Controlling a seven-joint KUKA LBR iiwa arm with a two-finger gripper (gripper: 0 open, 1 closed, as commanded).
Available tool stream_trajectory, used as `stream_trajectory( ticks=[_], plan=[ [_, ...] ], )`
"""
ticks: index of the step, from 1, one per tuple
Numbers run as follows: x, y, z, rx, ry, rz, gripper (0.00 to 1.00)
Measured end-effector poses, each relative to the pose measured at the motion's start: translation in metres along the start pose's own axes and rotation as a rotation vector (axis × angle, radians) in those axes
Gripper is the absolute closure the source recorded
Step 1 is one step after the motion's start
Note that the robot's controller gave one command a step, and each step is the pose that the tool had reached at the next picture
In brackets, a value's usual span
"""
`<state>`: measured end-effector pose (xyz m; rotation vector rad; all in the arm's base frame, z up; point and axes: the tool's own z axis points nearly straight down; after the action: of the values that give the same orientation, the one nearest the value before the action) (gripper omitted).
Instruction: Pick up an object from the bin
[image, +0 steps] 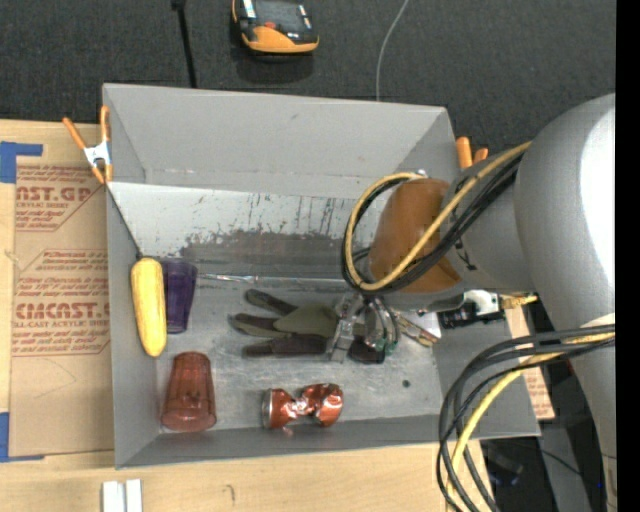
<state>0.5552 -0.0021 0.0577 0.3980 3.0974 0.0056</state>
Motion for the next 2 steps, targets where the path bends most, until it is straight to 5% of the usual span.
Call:
stream_trajectory(
  ticks=[2],
  plan=[
    [0.0013, -0.0001, -0.0101, 0.003, 0.012, -0.001, 1.00]
  ],
)
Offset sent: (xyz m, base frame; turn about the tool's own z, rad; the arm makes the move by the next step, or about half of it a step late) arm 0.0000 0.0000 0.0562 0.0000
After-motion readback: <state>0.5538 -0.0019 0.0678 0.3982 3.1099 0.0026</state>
